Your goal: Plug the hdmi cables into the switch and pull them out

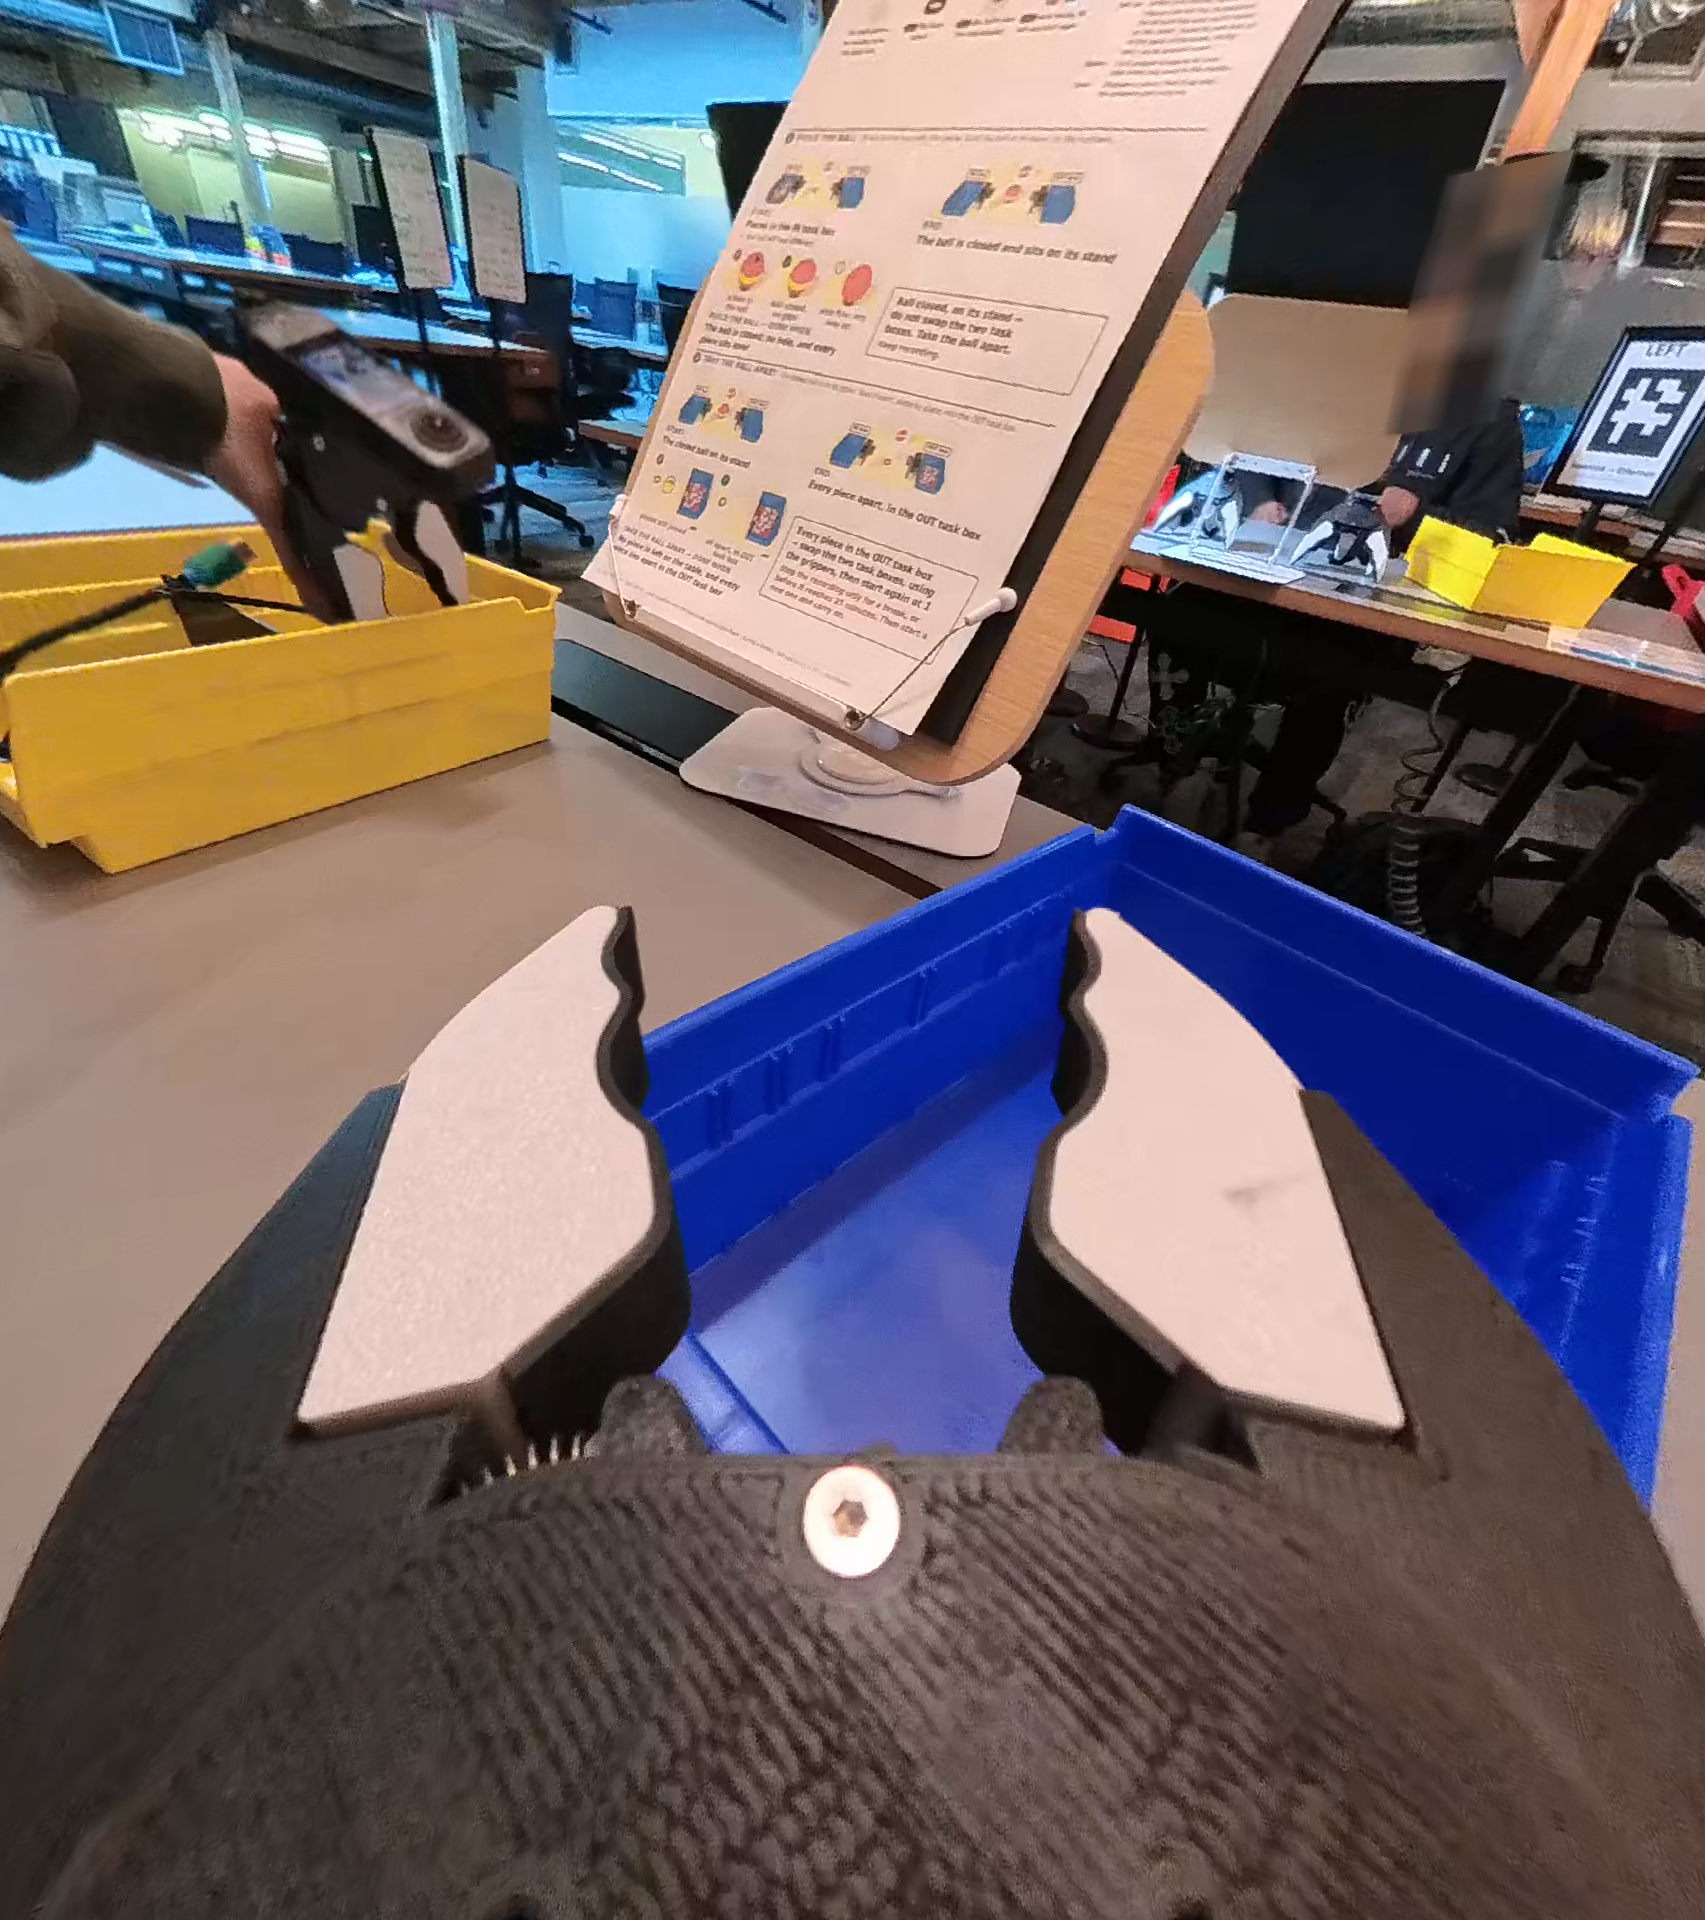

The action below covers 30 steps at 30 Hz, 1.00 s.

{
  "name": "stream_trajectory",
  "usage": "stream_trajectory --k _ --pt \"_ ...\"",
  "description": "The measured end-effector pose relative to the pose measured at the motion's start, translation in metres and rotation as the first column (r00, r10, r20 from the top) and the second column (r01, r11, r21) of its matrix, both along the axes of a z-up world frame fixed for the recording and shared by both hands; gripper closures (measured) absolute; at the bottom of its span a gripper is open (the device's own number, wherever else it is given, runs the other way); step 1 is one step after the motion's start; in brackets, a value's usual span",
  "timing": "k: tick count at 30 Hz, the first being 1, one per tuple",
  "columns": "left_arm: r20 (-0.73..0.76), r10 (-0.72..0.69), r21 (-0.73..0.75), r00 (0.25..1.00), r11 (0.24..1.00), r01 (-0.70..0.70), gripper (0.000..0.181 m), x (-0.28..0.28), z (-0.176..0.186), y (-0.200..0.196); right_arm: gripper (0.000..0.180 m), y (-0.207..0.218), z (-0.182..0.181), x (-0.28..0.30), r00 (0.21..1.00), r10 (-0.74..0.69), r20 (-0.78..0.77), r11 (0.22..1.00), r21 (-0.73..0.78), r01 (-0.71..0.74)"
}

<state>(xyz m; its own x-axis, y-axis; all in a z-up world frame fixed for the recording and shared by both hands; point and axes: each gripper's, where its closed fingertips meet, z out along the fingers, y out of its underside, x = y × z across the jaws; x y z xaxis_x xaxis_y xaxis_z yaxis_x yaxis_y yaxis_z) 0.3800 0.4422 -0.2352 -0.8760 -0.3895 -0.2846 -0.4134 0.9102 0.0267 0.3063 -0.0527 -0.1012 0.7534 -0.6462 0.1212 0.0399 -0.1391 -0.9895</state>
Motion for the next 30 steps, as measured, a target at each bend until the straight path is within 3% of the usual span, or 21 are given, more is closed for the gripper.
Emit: stream_trajectory --k 4,6,9,11,18,21,25,30 --pt "0.102 -0.098 0.112 0.99 0.99 0.086 0.128 0.008 -0.011 0.003 0.102 0.0 -0.006 0.004 1.0 -0.013 -0.001 1.0 -0.024 0.013" --pt "0.11 -0.138 0.116 0.984 0.985 0.125 0.146 0.004 -0.013 0.001 0.102 0.001 -0.008 0.003 1.0 -0.008 0.001 0.999 -0.038 0.008" --pt "0.258 -0.196 0.147 0.946 0.976 0.162 0.159 0.011 0.007 0.003 0.103 0.0 -0.008 0.003 1.0 -0.017 0.008 0.999 -0.05 0.017" --pt "0.341 -0.173 0.156 0.924 0.98 0.126 0.167 0.012 0.023 0.008 0.104 0.0 -0.005 0.002 1.0 -0.016 0.016 0.999 -0.042 0.016" --pt "0.545 -0.101 0.114 0.832 0.992 0.045 0.167 0.005 0.07 0.013 0.107 0.006 -0.003 -0.006 1.0 -0.007 0.016 0.999 -0.042 0.008" --pt "0.677 -0.112 0.076 0.728 0.994 0.083 0.167 -0.008 0.119 -0.009 0.106 0.01 0.001 -0.014 1.0 -0.001 0.027 0.998 -0.059 0.003" --pt "0.791 -0.201 0.129 0.577 0.978 0.165 0.168 -0.046 0.181 -0.062 0.105 0.031 0.013 -0.028 0.999 0.033 0.014 0.999 0.028 -0.034" --pt "0.823 -0.275 0.174 0.498 0.955 0.24 0.167 -0.107 0.202 -0.147 0.095 0.084 0.029 -0.056 0.993 0.114 0.0 0.98 0.163 -0.113"
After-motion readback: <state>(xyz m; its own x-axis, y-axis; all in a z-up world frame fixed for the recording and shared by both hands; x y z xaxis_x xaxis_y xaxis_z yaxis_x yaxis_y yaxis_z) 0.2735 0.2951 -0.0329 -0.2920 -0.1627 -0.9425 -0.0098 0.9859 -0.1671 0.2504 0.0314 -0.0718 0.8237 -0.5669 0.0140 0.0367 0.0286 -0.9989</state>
